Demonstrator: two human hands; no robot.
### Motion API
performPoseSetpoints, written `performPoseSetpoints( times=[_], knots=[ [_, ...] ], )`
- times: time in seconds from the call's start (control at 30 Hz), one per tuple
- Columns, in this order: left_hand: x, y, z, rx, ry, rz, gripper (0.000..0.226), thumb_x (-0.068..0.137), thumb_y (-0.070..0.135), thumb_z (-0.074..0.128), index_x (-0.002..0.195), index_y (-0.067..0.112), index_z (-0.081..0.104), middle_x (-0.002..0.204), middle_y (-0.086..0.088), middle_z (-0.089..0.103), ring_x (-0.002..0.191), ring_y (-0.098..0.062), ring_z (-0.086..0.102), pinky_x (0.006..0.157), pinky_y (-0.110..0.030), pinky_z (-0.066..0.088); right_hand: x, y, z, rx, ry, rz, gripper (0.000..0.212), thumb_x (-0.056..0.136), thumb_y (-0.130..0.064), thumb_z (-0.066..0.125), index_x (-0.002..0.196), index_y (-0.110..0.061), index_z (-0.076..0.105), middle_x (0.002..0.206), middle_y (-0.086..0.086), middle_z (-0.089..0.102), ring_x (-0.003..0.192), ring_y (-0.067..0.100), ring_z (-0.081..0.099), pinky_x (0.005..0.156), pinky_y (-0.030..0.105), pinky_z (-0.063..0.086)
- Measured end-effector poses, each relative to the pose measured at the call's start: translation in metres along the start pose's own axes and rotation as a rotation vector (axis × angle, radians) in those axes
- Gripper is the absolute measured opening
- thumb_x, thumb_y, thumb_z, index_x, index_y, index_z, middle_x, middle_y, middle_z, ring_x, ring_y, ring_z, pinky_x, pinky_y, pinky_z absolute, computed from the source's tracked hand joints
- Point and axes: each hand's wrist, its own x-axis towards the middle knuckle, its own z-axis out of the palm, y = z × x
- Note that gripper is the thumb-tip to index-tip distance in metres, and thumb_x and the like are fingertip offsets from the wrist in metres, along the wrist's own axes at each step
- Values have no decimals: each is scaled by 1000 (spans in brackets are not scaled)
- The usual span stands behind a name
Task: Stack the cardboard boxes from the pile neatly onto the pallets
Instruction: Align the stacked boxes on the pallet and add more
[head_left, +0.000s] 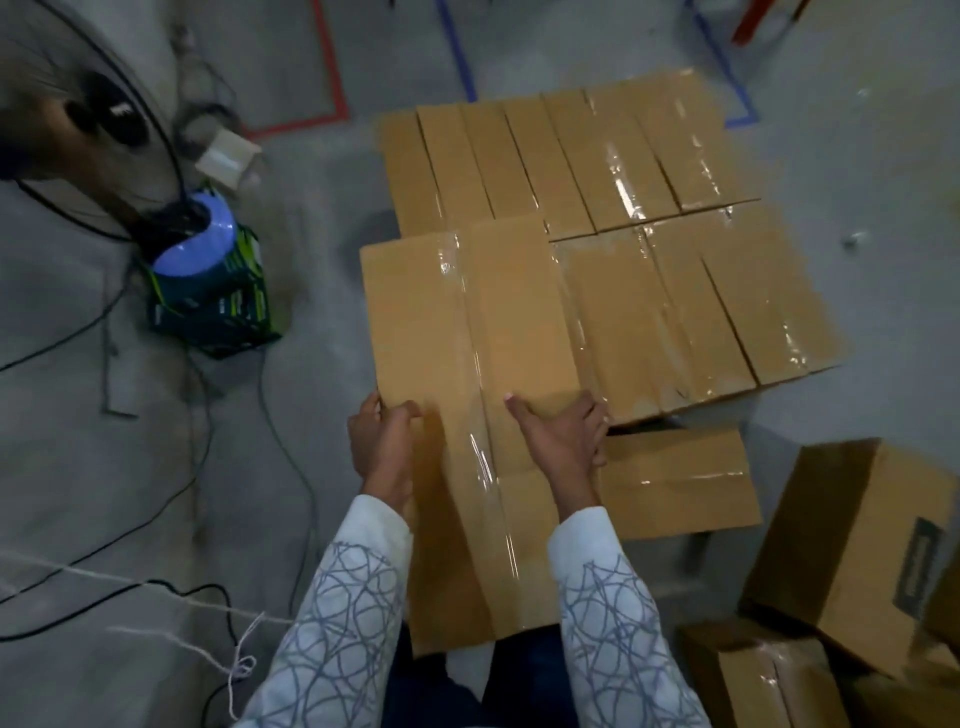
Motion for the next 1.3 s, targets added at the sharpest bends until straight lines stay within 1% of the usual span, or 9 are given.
performPoseSetpoints(
  times=[0.3, 0.5, 0.63, 0.7, 0.77, 0.87, 1.03, 1.13, 1.3],
  knots=[
    [182, -41, 115, 72, -33, -144, 90, 46, 44, 74, 135, 45, 60, 125, 7, 67, 108, -22, 69, 97, -52, 57, 196, 23, 88, 30, -329, 88, 128, 69, -75, 78, 160, -8, 18, 161, 9, 19, 151, 32, 18, 121, 53, 28],
    [276, -83, 165, 125, -126, -159, 74, 60, 38, 73, 131, 50, 59, 128, 4, 65, 113, -22, 66, 100, -50, 55, 286, 64, 184, 23, -341, 160, 132, 57, -82, 79, 154, -9, 28, 148, 5, 30, 138, 31, 37, 113, 54, 41],
    [335, -116, 191, 102, -133, -177, 63, 57, 40, 75, 118, 52, 64, 125, 7, 68, 108, -19, 68, 100, -47, 55, 330, 80, 238, -3, -309, 187, 141, 48, -90, 70, 156, -12, 26, 155, 5, 27, 142, 32, 33, 115, 58, 37],
    [356, -121, 203, 93, -133, -187, 60, 57, 38, 75, 113, 53, 65, 126, 8, 68, 107, -16, 69, 100, -45, 55, 351, 82, 257, -47, -278, 196, 134, 58, -84, 74, 159, -11, 23, 161, 8, 22, 148, 33, 26, 118, 60, 31],
    [373, -124, 211, 92, -135, -208, 74, 55, 37, 77, 127, 46, 61, 130, 10, 66, 109, -14, 67, 102, -43, 53, 370, 81, 269, -108, -250, 199, 122, 70, -75, 76, 159, -11, 22, 163, 9, 21, 151, 33, 22, 119, 60, 27],
    [392, -123, 218, 120, -176, -211, 90, 51, 41, 79, 138, 40, 58, 129, 10, 67, 110, -16, 67, 100, -44, 54, 392, 70, 279, -180, -220, 202, 116, 75, -73, 73, 159, -12, 22, 163, 8, 22, 151, 31, 21, 119, 60, 24],
    [398, -114, 228, 125, -308, -252, 60, 81, 22, 77, 137, 34, 59, 122, 12, 70, 110, -15, 67, 82, -32, 54, 409, 60, 287, -256, -201, 179, 98, 82, -69, 69, 155, -18, 29, 159, 8, 23, 145, 32, 23, 113, 59, 25],
    [391, -118, 225, 109, -344, -275, 87, 77, 29, 82, 154, 40, 42, 144, 13, 57, 123, -12, 61, 95, -32, 52, 391, 71, 283, -328, -254, 146, 81, 84, -62, 70, 148, -26, 37, 156, 4, 23, 142, 32, 26, 111, 58, 26],
    [375, -115, 222, 55, -325, -323, 87, 91, 13, 74, 161, 33, 28, 134, 20, 52, 100, 8, 54, 88, -26, 46, 336, 105, 270, -189, -199, 405, 82, 85, -51, 76, 150, -22, 36, 153, 8, 25, 142, 36, 29, 114, 56, 31]
  ],
)
